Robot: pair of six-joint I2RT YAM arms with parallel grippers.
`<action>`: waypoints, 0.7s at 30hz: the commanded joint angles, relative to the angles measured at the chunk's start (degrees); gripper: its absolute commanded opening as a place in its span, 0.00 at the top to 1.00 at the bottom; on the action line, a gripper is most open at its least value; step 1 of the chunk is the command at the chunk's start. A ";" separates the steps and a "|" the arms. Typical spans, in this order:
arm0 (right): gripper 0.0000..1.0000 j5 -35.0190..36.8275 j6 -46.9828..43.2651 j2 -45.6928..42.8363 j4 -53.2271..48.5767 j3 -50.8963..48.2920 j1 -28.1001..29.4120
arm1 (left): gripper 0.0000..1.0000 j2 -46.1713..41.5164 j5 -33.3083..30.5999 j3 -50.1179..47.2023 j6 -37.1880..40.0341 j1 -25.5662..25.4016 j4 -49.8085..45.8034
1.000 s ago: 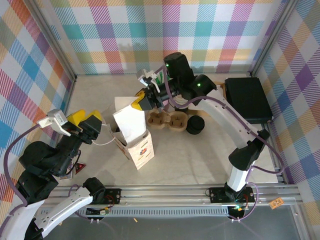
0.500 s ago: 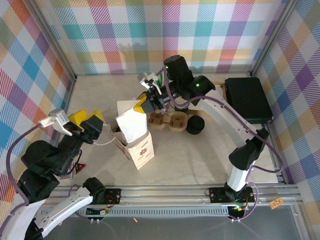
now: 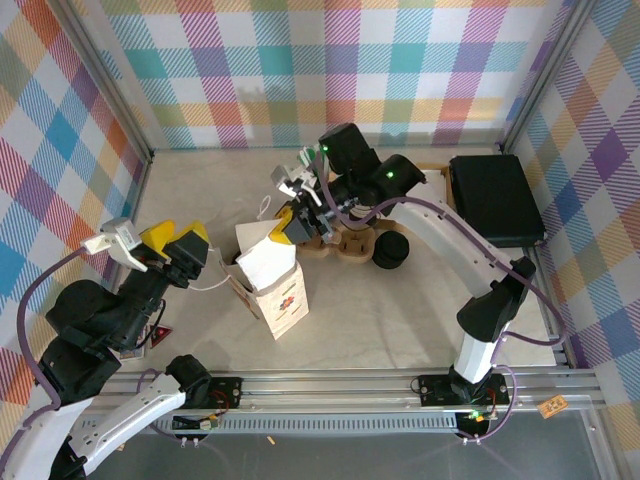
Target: Pack the takeout coffee
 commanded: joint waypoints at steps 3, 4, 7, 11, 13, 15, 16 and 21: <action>0.93 1.75 -4.12 1.05 -3.44 0.04 1.05 | 0.20 -0.38 -0.14 -0.39 0.25 0.62 1.31; 0.93 1.98 -4.46 1.15 -3.79 0.12 1.15 | 0.20 -0.39 -0.04 -0.43 0.10 0.64 1.36; 0.92 2.85 -5.57 1.70 -5.09 0.22 1.50 | 0.20 -0.47 -0.23 -0.52 0.18 0.62 1.24; 0.90 3.92 -6.49 2.20 -6.46 0.30 1.77 | 0.19 -0.70 -0.18 -0.87 0.13 0.63 1.63; 0.88 4.68 -6.90 2.58 -6.78 0.12 1.94 | 0.19 -0.67 0.09 -0.96 0.00 0.64 1.63; 0.80 5.14 -7.22 3.07 -7.34 0.44 2.27 | 0.19 -0.67 0.01 -0.98 0.00 0.67 1.63; 0.73 5.30 -7.22 3.23 -7.55 0.69 2.38 | 0.19 -0.70 0.10 -0.96 0.03 0.60 1.63; 0.53 6.24 -6.97 3.42 -7.72 2.57 3.24 | 0.19 -1.03 0.02 -0.59 0.29 0.66 1.24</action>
